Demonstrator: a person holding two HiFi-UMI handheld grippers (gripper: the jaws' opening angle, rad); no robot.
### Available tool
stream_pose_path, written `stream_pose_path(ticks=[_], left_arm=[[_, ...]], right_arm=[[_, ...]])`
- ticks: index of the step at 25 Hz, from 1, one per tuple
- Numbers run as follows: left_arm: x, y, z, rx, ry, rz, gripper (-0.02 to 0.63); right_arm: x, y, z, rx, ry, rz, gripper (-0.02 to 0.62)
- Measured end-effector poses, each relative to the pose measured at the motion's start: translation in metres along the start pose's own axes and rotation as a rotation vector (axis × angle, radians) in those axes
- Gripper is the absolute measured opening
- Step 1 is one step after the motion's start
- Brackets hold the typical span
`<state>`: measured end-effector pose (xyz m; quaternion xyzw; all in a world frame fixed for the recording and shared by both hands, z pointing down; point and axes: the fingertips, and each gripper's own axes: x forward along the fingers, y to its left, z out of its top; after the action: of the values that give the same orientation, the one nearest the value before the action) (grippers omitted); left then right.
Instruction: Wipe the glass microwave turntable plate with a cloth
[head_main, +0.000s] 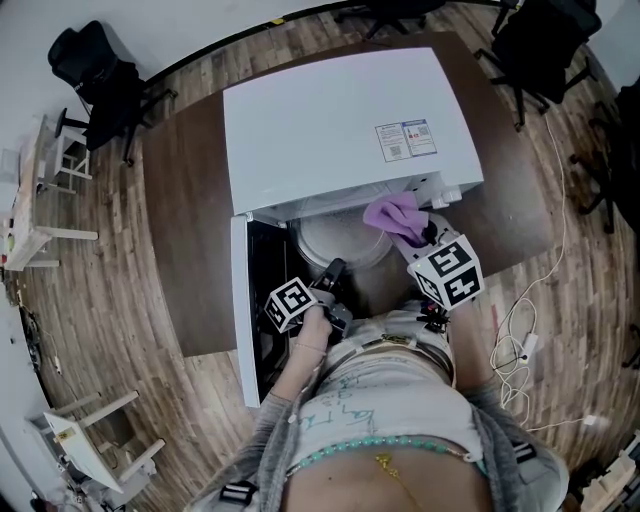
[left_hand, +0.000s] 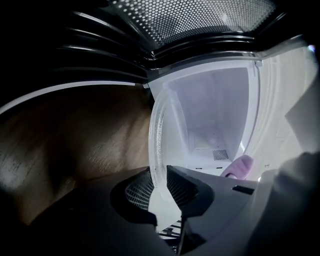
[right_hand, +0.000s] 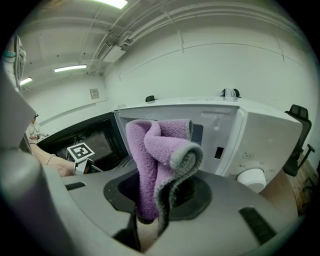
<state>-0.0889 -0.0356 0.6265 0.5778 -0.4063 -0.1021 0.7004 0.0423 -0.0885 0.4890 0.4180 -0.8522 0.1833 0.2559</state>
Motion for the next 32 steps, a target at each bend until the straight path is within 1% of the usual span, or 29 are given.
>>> stream_pose_path(ticks=[7,13,16,19,22,26,32], left_arm=[[0.003,0.008,0.001,0.023,-0.019,0.021,0.086],[0.006,0.01,0.003,0.072,-0.048,0.037,0.097],[0.007,0.016,0.003,0.088,-0.052,0.074,0.106],[0.009,0.022,0.005,0.125,-0.06,0.116,0.121],[0.011,0.024,0.006,0.115,-0.071,0.124,0.124],[0.012,0.024,0.005,0.131,-0.072,0.147,0.129],[0.014,0.022,0.003,0.207,-0.104,0.234,0.147]], right_arm=[[-0.007,-0.004,-0.007,0.003,0.006,0.003,0.115],[-0.017,-0.014,-0.01,0.002,0.013,-0.001,0.115],[-0.021,-0.018,-0.012,-0.006,0.017,0.002,0.115],[-0.023,-0.022,-0.011,-0.016,0.018,0.011,0.115],[-0.024,-0.022,-0.011,-0.027,0.02,0.03,0.115],[-0.021,-0.022,-0.01,-0.04,0.023,0.058,0.115],[-0.019,-0.021,-0.012,-0.056,0.024,0.11,0.115]])
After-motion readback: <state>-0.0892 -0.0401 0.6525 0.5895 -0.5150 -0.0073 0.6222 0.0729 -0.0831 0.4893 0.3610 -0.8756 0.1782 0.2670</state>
